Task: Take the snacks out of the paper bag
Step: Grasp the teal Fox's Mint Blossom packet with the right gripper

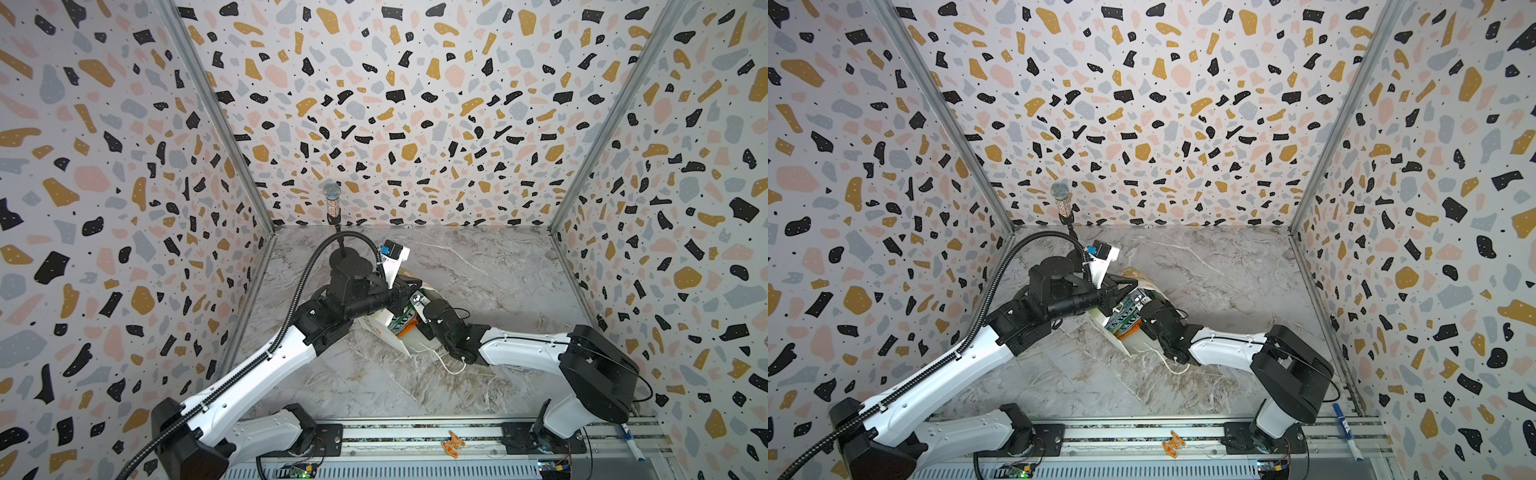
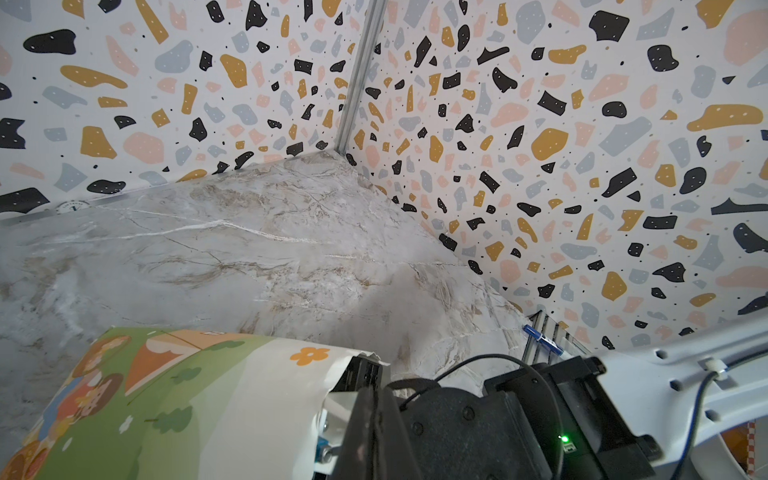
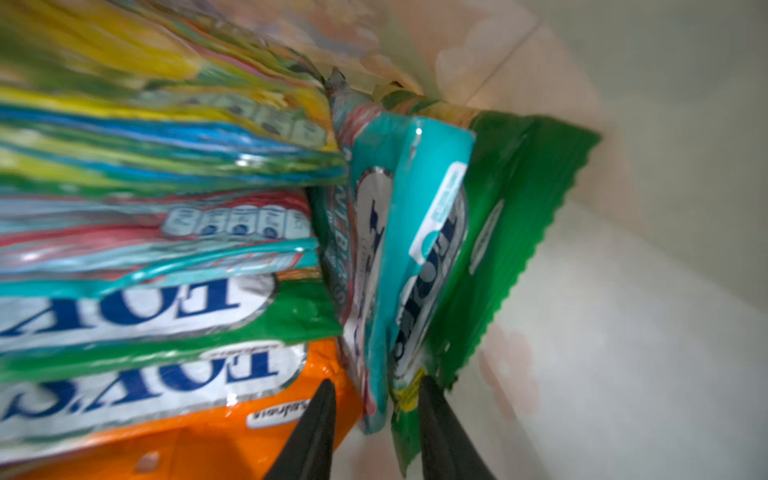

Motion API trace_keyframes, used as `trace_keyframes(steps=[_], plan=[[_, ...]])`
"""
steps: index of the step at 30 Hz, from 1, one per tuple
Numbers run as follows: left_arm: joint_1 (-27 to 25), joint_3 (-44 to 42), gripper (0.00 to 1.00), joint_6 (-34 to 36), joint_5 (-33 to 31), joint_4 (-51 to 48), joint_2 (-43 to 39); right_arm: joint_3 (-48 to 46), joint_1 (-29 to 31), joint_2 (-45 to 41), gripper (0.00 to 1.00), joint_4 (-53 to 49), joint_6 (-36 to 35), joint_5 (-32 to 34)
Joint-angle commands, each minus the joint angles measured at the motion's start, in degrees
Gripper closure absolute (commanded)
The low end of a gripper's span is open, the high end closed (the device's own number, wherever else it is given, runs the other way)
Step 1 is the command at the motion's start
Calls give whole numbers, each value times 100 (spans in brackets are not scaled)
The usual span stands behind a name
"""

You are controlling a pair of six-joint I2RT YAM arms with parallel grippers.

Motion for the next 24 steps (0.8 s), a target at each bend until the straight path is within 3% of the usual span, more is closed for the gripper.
trace_keyframes(steps=[1,9,11,15,24], plan=[[-46,252,100,-18,164,238,-83,276,-89,75,64,194,-84,52],[-56,239,100,-63,119,234,-90,528,-181,514,66,258,-73,-41],[-51,234,100,-85,85,231,-92,577,-193,599,74,224,-83,-84],[-53,213,100,-104,-82,199,-92,656,-191,602,100,12,-22,-375],[-54,76,100,-292,-963,256,-153,199,-186,-106,100,-21,321,-930]])
